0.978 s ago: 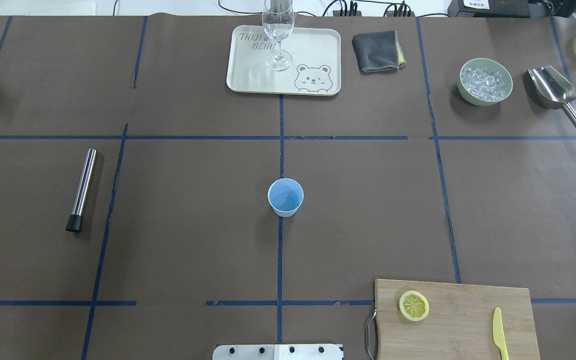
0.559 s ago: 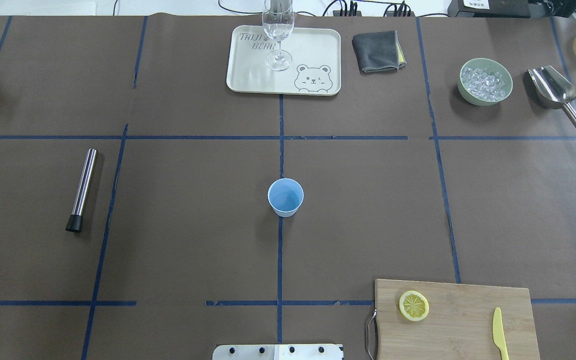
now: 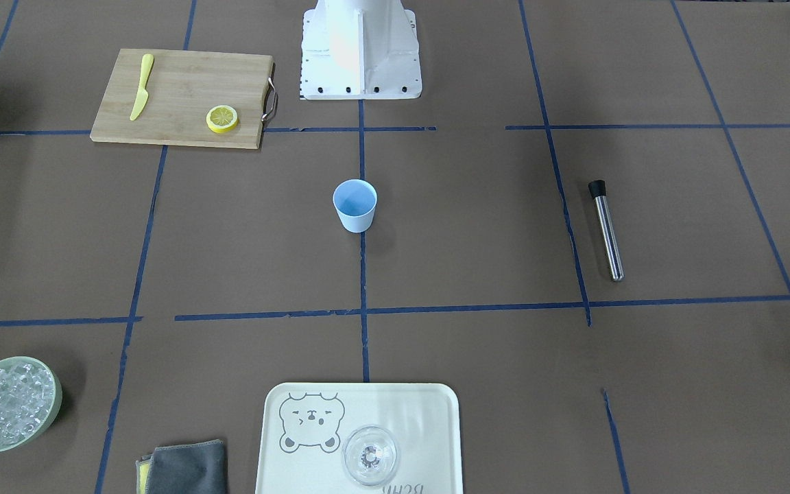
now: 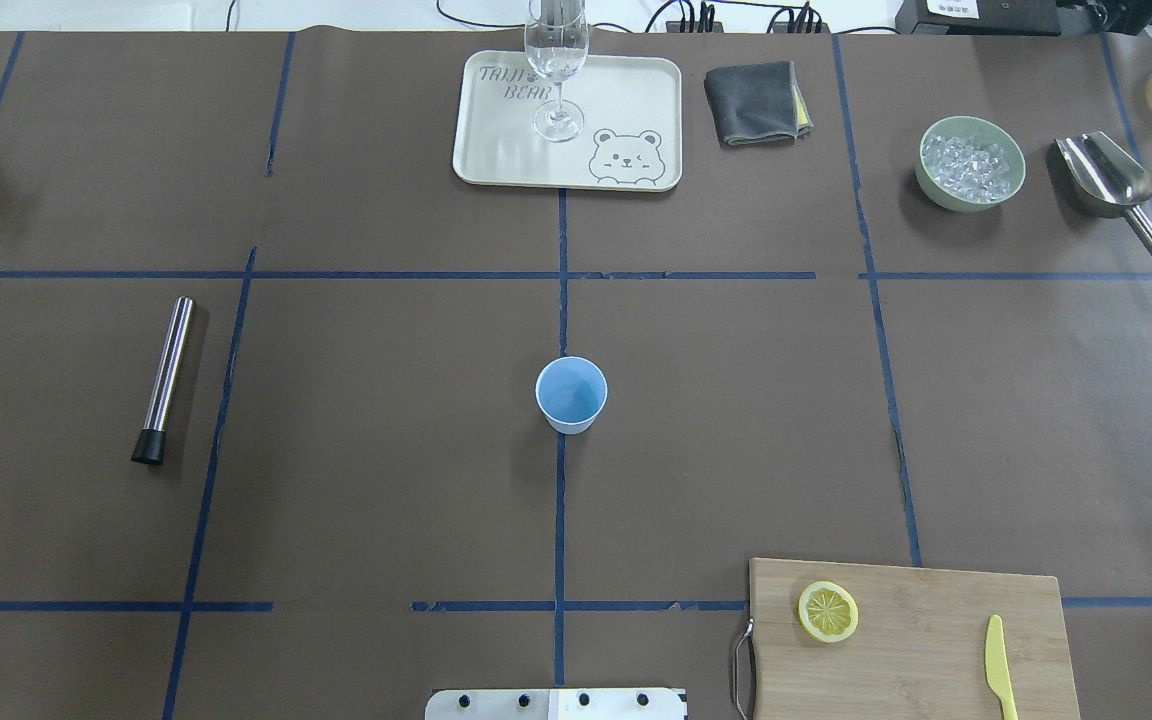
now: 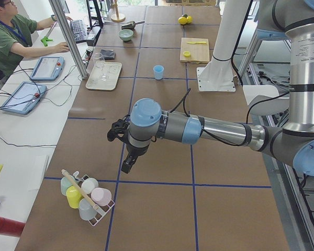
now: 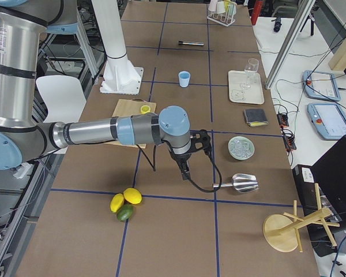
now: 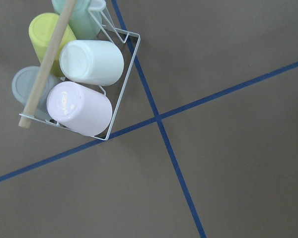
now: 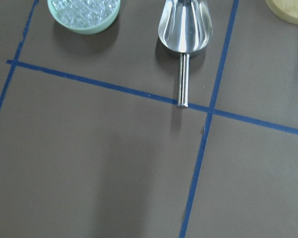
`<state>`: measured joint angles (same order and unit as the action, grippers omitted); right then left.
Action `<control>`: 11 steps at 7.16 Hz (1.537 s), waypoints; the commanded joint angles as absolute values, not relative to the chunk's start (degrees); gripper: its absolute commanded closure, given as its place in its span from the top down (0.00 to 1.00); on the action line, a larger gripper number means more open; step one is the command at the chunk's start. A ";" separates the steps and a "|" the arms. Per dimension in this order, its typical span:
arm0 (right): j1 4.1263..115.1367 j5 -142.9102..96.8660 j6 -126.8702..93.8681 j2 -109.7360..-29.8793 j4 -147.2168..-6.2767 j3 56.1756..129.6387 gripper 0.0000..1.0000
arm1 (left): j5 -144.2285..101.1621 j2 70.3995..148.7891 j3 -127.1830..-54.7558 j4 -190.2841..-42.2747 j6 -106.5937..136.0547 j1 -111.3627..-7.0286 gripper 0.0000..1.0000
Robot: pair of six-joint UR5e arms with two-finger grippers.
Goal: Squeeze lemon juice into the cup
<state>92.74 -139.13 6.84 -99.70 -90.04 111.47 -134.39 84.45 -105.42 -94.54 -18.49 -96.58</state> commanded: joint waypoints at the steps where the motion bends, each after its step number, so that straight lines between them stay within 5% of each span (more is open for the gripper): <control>1: 87.50 -138.61 -10.80 -99.22 -78.91 114.77 1.00 | -134.74 84.20 -105.38 -96.94 -18.37 -96.59 1.00; 4: 73.71 -131.36 -20.07 -102.21 -58.01 114.87 1.00 | -134.82 84.29 -105.82 -97.12 -18.37 -96.59 1.00; 11: 19.51 -86.57 -71.84 -105.82 -57.48 128.23 1.00 | -134.83 84.46 -105.73 -101.15 -18.37 -96.42 1.00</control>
<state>30.37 -97.38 -64.51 -105.41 -57.24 127.31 -134.87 84.48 -105.73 -99.91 -18.37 -96.42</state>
